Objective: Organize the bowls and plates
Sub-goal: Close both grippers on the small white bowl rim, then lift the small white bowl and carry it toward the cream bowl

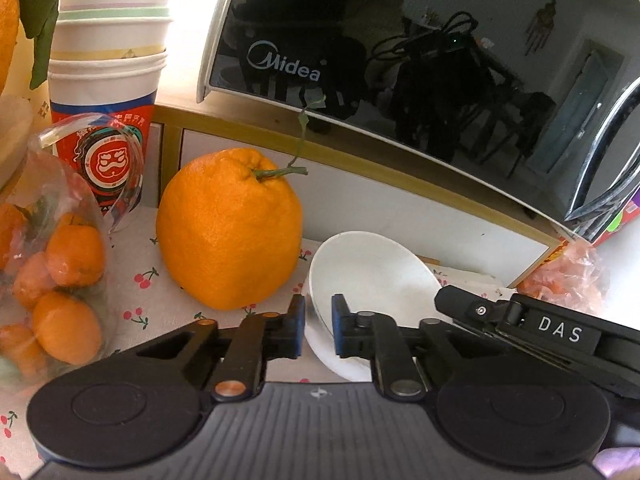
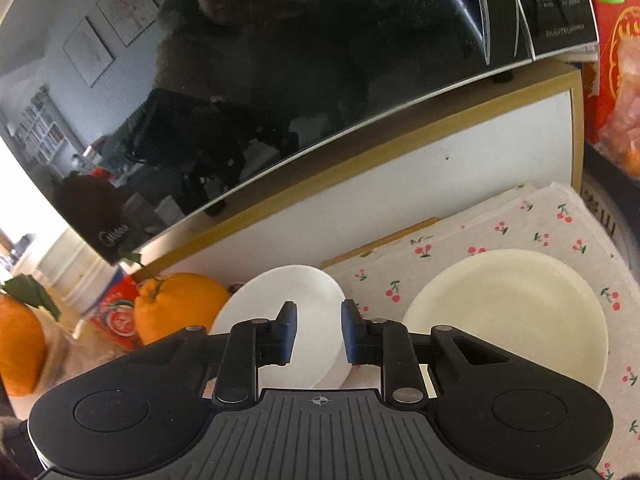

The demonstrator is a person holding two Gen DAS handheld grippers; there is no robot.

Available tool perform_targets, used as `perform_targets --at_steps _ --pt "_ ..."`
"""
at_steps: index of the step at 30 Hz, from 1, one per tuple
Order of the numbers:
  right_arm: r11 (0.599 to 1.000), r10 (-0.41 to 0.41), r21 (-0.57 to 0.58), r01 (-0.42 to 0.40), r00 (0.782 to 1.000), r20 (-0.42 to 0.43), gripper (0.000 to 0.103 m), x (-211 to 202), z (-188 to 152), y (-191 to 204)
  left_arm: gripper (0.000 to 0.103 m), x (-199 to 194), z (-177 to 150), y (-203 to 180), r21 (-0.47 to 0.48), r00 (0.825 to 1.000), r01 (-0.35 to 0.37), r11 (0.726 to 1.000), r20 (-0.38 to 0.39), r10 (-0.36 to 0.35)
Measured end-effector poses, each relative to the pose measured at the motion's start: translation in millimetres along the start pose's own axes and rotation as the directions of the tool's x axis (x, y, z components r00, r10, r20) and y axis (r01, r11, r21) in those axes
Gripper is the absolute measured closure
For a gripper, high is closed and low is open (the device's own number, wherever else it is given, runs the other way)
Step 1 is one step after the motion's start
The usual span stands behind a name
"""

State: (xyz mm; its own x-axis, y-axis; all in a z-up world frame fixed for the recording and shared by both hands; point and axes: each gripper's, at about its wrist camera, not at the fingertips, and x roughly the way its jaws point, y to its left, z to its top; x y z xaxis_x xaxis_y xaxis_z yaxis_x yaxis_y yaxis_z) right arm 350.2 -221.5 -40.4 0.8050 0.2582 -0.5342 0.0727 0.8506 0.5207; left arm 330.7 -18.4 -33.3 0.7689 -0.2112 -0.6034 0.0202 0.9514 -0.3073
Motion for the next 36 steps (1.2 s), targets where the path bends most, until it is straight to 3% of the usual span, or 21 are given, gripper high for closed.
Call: perform_targets --at_steps 6,12,18,24,27,36 --pt "1.000 0.013 -0.001 -0.013 1.000 -0.007 0.097 3 -3 2 0.096 0 1 -2 0.007 1.000 -0.002 1.000 0.001 0.002" --pt "0.999 0.044 -0.001 -0.044 0.999 0.002 0.096 -4 -2 4 0.097 -2 0 -4 0.010 0.999 -0.033 0.999 -0.013 0.033" --pt "0.994 0.097 0.043 -0.099 0.994 0.054 0.076 -16 7 -5 0.099 -1 1 0 0.004 0.999 -0.050 0.999 -0.015 0.050" --pt "0.999 0.043 0.000 -0.043 0.999 0.013 0.078 -6 -1 -5 0.100 1 -1 3 -0.011 0.998 -0.056 0.998 -0.024 0.055" --pt "0.999 0.029 -0.033 -0.029 0.999 0.016 0.094 -4 -4 -1 0.100 1 0 0 -0.011 0.998 -0.050 0.999 -0.024 0.050" --pt "0.999 0.027 -0.027 -0.027 0.999 0.025 0.094 -25 1 11 0.100 -25 8 -4 -0.010 0.999 -0.045 0.999 -0.010 0.045"
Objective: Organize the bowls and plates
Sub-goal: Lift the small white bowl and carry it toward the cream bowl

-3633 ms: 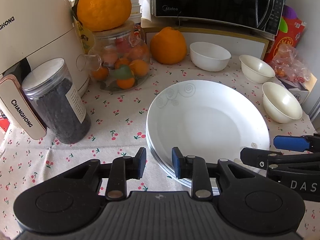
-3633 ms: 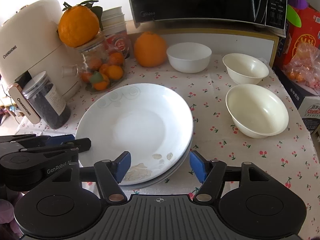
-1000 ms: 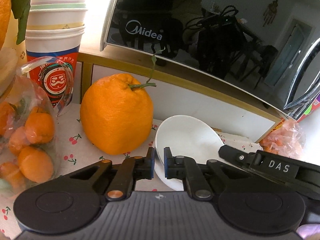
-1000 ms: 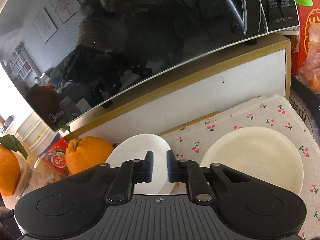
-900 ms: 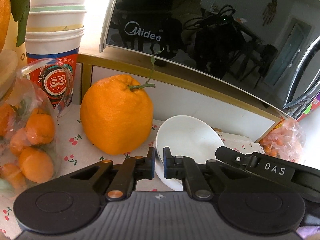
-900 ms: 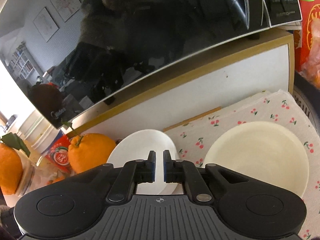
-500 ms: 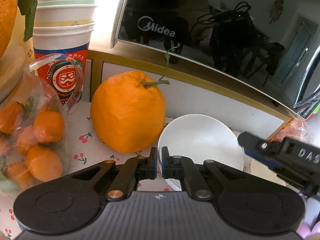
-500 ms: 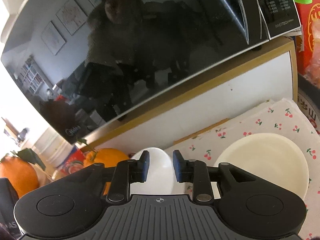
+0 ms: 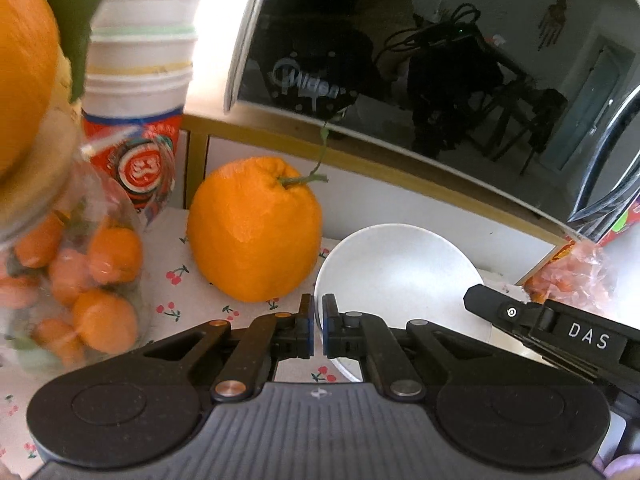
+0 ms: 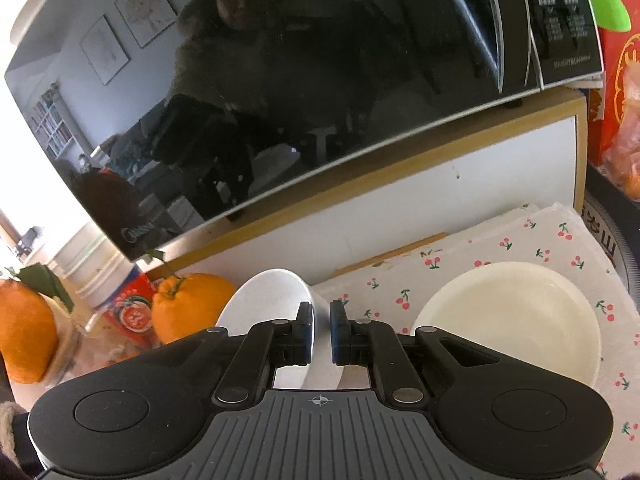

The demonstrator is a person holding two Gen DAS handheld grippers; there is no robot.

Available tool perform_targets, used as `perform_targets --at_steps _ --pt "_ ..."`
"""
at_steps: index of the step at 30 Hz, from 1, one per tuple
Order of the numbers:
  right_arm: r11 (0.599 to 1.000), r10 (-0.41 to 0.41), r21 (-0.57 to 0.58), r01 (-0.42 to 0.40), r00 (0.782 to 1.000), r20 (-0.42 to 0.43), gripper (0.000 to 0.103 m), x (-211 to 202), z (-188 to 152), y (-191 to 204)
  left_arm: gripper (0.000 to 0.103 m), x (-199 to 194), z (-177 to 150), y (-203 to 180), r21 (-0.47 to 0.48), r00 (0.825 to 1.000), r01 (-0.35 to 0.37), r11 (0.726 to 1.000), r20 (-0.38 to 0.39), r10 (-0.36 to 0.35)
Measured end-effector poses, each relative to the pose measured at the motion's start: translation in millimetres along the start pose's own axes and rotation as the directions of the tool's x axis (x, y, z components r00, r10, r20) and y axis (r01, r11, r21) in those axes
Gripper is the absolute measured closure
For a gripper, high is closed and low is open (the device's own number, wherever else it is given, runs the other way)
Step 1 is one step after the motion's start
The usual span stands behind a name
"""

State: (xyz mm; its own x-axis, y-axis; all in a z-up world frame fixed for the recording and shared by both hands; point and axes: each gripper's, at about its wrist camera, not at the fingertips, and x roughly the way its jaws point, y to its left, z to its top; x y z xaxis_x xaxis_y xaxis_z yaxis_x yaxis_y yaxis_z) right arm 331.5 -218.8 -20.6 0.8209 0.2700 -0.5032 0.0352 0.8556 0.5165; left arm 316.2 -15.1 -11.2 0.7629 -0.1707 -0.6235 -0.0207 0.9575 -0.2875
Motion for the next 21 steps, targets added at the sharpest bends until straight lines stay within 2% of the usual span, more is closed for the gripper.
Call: perform_targets --at_steps 12,21 --pt "1.000 -0.004 0.012 0.004 1.000 -0.005 0.093 -74 9 26 0.100 -76 -8 -8 -0.017 0.999 0.042 0.999 0.015 -0.042" --pt "1.000 -0.017 0.022 0.018 0.999 -0.028 0.093 -133 -20 28 0.099 -117 -41 -17 0.008 0.998 0.062 0.998 -0.017 -0.062"
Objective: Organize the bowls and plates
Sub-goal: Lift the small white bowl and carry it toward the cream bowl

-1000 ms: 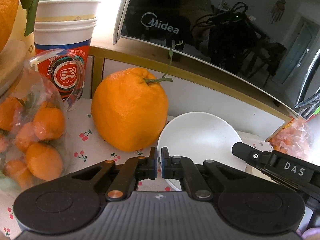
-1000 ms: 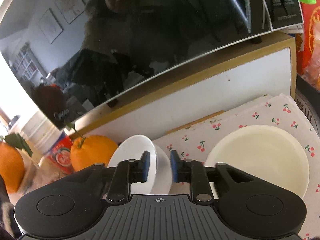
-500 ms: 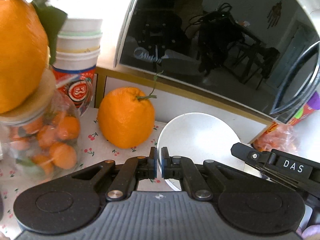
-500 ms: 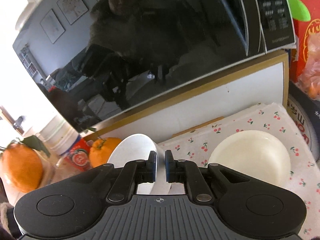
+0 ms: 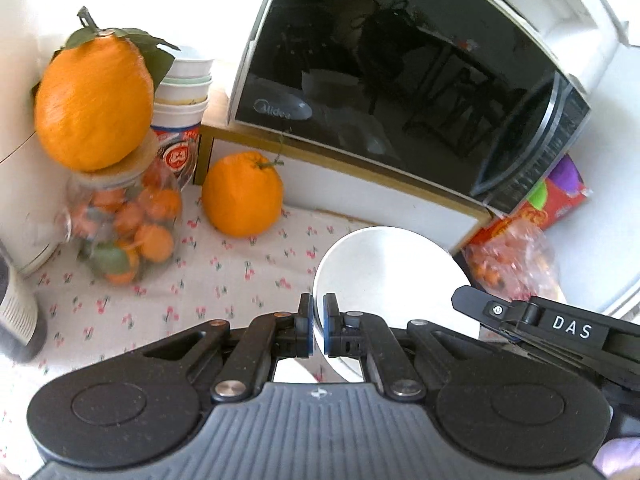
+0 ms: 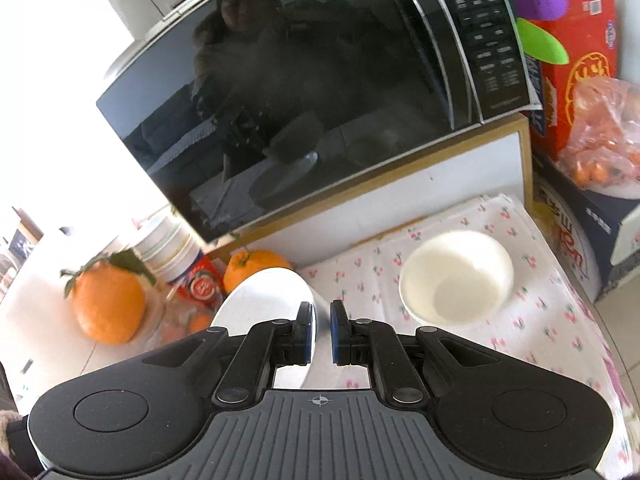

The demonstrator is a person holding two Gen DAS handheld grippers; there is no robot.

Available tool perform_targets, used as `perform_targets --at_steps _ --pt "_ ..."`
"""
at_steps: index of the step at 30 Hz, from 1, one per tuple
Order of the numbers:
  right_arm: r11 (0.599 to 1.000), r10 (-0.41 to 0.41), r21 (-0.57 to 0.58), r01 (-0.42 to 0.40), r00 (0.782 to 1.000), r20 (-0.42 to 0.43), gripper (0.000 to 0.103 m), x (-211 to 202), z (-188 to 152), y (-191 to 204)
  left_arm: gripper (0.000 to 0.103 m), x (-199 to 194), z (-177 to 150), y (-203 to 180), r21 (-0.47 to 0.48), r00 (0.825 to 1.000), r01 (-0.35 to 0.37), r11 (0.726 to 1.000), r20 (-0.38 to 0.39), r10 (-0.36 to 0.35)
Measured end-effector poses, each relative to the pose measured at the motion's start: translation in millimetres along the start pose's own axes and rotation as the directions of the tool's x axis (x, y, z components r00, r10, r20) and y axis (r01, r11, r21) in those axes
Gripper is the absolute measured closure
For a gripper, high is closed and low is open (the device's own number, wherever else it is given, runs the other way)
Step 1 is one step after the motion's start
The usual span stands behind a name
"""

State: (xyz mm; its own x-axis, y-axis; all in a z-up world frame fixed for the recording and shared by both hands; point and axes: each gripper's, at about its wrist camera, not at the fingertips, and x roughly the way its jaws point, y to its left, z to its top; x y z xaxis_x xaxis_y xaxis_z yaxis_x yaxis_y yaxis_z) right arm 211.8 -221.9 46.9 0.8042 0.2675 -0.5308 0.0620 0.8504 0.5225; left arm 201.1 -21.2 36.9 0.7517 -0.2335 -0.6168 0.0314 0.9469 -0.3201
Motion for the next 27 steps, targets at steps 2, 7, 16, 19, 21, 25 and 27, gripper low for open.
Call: perform_targets --at_steps 2,7,16,19,21,25,27 --pt "1.000 -0.010 -0.004 0.010 1.000 -0.007 0.093 -11 -6 0 0.099 -8 -9 -2 0.006 1.000 0.008 1.000 -0.011 -0.008" --pt "0.999 -0.038 -0.002 0.037 0.999 -0.021 0.093 -37 -22 -4 0.098 -28 -34 -4 -0.007 0.998 0.038 0.999 -0.054 -0.039" --pt "0.996 -0.089 0.020 0.090 0.994 -0.068 0.092 -68 -58 -24 0.097 -44 -80 -6 -0.002 0.987 0.111 0.994 -0.116 -0.110" --pt "0.993 -0.117 0.020 0.119 0.989 -0.086 0.092 -74 -70 -32 0.096 -43 -96 -8 0.012 0.982 0.135 0.991 -0.134 -0.132" --pt "0.991 -0.125 0.031 0.129 0.987 -0.099 0.091 -75 -78 -38 0.096 -40 -101 -12 0.023 0.979 0.131 0.991 -0.162 -0.125" --pt "0.982 -0.178 0.037 0.184 0.976 -0.127 0.091 -76 -90 -50 0.096 -37 -109 -23 0.077 0.976 0.148 0.986 -0.174 -0.133" --pt "0.979 -0.198 0.024 0.203 0.971 -0.136 0.091 -77 -93 -53 0.096 -33 -113 -24 0.064 0.970 0.163 0.985 -0.193 -0.148"
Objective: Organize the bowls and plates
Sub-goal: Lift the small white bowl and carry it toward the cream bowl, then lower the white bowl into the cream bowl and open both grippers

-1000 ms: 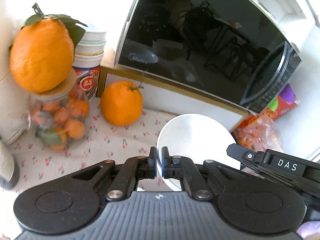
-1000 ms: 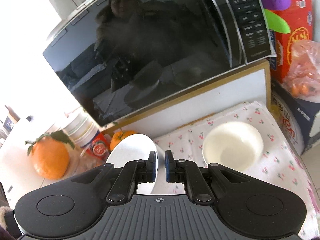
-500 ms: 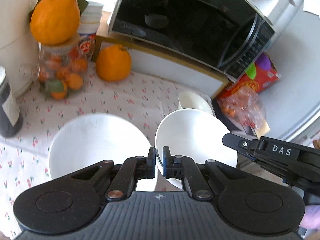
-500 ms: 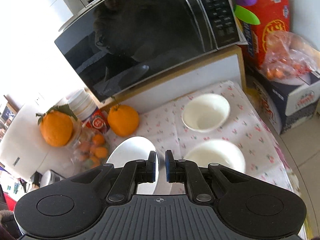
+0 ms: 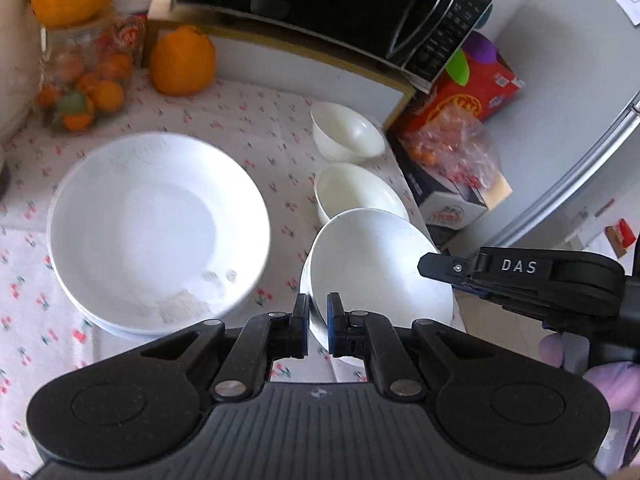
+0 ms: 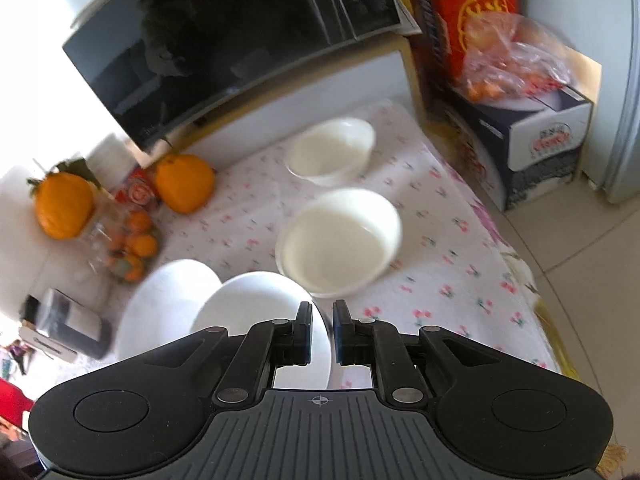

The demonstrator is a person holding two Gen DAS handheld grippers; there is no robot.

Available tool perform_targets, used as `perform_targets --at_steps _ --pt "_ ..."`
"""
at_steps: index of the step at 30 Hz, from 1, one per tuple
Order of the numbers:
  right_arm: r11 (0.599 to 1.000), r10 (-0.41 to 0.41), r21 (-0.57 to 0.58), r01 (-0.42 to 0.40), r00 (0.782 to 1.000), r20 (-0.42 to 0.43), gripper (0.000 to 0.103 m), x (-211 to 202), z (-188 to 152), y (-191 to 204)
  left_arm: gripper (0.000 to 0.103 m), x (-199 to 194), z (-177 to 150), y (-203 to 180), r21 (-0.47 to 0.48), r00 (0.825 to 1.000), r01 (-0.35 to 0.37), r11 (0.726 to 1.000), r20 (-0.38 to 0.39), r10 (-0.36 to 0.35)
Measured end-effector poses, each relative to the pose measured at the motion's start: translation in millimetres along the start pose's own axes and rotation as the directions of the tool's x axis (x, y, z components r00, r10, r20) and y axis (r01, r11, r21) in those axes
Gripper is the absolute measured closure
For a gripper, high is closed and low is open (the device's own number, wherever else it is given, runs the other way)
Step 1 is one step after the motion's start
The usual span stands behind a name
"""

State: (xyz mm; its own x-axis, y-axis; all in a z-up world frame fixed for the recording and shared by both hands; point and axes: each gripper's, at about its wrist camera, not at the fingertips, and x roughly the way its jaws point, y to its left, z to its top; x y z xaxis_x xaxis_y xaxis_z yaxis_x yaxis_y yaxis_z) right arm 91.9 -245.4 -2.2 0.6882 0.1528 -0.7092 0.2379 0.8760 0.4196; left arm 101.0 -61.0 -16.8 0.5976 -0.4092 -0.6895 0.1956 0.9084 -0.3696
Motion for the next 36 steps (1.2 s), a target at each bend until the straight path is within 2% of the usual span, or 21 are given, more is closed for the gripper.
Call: perform_targets --at_steps 16,21,33,36 --pt "0.997 -0.072 0.016 0.074 0.994 -0.077 0.090 18 -8 -28 0.095 22 -21 -12 0.057 0.997 -0.004 0.998 -0.074 0.008" --pt "0.996 -0.069 0.041 0.074 0.991 -0.117 0.090 27 -9 -36 0.095 27 -24 -10 0.048 0.996 -0.012 0.999 -0.092 0.016" --pt "0.996 -0.077 0.044 0.083 0.988 -0.135 0.090 35 -10 -40 0.094 28 -23 -10 0.040 0.996 0.007 0.999 -0.086 -0.003" --pt "0.996 -0.068 0.053 0.076 0.989 -0.133 0.089 35 -10 -41 0.088 27 -23 -10 0.046 0.997 0.012 0.999 -0.082 -0.009"
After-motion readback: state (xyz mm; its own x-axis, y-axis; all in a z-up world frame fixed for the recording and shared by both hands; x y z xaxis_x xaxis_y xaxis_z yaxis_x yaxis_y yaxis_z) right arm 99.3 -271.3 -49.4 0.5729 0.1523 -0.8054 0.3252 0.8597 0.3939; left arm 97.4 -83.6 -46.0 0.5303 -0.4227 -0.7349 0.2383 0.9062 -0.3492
